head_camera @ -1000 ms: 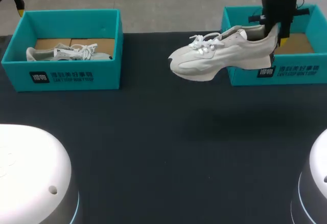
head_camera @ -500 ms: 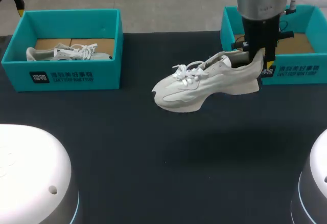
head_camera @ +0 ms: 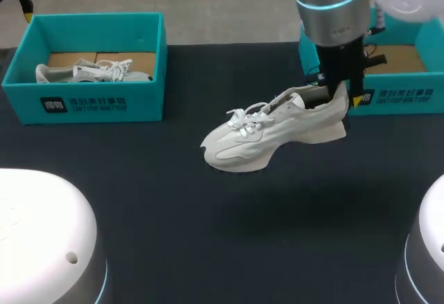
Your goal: Take the shoe out of the shoebox, open the shoe tongue, remove and reinsert the insole, then place the shoe into the shoebox
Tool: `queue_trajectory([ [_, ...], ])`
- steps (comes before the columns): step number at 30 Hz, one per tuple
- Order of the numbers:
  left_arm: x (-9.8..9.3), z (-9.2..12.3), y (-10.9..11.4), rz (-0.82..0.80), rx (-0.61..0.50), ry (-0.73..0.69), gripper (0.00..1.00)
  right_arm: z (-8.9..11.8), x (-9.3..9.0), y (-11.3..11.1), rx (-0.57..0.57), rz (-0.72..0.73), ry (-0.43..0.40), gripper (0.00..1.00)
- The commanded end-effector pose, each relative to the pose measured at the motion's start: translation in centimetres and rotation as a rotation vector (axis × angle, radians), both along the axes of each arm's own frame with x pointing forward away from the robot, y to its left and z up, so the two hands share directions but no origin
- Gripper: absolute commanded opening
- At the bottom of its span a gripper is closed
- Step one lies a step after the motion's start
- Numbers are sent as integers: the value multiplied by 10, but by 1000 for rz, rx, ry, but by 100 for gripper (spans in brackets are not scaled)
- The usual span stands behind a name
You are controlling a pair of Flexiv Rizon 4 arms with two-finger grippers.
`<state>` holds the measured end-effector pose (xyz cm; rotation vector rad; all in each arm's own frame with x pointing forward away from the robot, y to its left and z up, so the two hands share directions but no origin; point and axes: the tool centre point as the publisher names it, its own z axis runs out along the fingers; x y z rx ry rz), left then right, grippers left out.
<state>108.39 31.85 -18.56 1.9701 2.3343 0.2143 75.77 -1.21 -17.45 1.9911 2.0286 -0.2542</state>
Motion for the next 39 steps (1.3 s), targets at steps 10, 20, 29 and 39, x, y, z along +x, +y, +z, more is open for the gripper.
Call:
queue_trajectory([
  [10,-1,0,0,-1,2,0,100,2,2,2,-2,-2,5,0],
  [20,-1,0,0,-1,2,0,100,-26,5,33,72,24,41,0],
  [29,-1,0,0,-1,2,0,100,-65,3,45,131,-10,54,0],
  [39,-1,0,0,-1,2,0,100,-121,-3,62,118,-26,30,0],
])
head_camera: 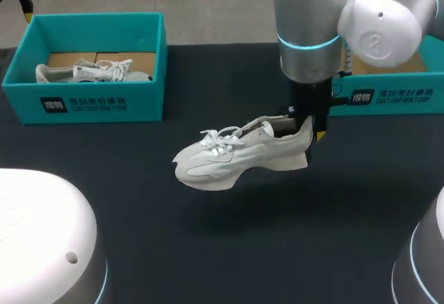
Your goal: Take the shoe out of the shoebox, open the shoe tongue, remove and reinsert the insole, then place the shoe into the shoebox
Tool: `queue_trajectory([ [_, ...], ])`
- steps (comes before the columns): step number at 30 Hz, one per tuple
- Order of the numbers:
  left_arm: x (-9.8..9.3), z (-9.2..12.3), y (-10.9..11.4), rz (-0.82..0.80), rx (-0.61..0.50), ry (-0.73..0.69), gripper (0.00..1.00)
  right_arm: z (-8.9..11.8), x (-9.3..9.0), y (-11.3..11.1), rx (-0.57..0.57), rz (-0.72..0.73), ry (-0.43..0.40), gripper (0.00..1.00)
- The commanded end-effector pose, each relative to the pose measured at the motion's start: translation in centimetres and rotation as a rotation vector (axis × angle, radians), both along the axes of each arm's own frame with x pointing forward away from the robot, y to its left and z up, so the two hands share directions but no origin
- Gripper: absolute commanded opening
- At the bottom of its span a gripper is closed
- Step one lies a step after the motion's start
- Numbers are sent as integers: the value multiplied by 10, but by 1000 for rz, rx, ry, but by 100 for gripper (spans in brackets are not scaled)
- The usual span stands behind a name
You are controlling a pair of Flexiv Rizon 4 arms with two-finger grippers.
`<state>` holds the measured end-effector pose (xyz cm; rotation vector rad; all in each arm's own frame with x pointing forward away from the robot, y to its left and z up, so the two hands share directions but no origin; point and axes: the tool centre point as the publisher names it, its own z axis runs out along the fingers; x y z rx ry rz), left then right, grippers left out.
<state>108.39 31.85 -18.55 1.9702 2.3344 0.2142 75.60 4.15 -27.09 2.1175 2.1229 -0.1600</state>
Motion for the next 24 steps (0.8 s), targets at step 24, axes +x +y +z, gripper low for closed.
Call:
queue_trajectory([
  [24,-1,0,0,-1,2,0,100,-110,6,38,-50,9,-25,0],
])
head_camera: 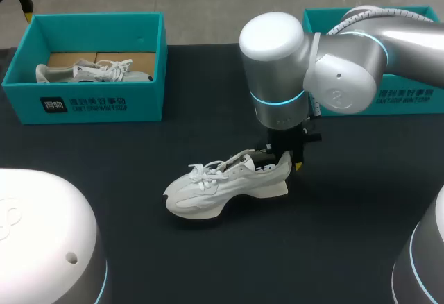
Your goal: Take the shoe out of the shoebox, open the shoe tongue, remove and reinsert the insole, then place the shoe into the shoebox
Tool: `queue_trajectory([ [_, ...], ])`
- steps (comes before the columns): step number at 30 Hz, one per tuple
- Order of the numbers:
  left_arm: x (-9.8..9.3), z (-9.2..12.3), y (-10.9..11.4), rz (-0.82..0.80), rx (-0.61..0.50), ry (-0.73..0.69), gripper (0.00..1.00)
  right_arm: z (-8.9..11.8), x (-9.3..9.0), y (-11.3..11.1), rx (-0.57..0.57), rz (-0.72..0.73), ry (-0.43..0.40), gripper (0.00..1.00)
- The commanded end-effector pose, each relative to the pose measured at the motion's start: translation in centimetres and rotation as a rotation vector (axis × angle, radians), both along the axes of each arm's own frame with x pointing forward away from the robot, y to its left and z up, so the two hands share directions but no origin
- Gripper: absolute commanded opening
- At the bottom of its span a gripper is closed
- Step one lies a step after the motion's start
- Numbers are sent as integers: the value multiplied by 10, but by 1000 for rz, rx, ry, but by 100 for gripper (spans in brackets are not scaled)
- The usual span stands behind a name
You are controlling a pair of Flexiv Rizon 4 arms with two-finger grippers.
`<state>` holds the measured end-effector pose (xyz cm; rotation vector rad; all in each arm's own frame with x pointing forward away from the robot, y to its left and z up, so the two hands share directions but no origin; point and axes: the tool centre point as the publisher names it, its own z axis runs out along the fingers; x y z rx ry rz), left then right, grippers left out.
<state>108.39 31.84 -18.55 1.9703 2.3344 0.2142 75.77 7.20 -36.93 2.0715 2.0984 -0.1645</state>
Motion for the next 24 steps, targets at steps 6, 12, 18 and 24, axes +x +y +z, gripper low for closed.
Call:
queue_trajectory([
  [6,-1,0,0,-1,2,0,100,-25,8,7,-29,-24,7,0],
  [12,-1,0,0,-1,2,0,100,-33,10,7,-42,-34,14,0],
  [18,-1,0,0,-1,2,0,100,-20,7,6,-35,-28,13,100],
  [24,-1,0,0,-1,2,0,100,1,0,4,-4,-11,6,100],
])
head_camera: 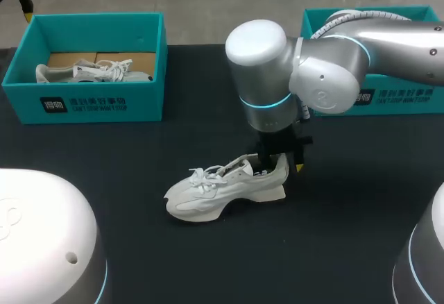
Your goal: Take the shoe out of the shoebox, open the shoe tongue, remove and reinsert the insole, then place the shoe into the shoebox
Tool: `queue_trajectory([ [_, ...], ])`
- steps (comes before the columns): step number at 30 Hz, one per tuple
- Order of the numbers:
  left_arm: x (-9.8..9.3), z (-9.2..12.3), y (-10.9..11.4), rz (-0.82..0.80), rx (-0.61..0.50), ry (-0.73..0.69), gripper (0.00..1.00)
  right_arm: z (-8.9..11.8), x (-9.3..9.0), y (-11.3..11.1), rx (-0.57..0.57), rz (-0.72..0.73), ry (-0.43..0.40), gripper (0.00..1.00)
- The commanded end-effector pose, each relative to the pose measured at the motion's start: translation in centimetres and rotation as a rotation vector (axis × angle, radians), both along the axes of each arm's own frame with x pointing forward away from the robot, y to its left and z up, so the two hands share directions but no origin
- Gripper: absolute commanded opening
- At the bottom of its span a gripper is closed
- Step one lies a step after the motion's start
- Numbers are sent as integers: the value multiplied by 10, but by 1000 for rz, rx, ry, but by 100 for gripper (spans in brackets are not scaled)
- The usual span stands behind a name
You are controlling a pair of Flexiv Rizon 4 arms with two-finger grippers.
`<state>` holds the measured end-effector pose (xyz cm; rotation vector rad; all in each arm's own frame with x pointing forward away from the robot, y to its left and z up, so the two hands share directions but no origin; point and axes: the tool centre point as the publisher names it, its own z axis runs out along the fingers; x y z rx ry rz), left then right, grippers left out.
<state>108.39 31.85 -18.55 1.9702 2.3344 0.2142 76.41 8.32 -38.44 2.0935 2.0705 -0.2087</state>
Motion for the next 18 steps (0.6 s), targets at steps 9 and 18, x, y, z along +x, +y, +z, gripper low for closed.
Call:
queue_trajectory([
  [9,-1,0,0,-1,2,0,100,55,-16,9,125,291,-33,100],
  [18,-1,0,0,-1,2,0,100,69,-21,22,190,469,-25,100],
])
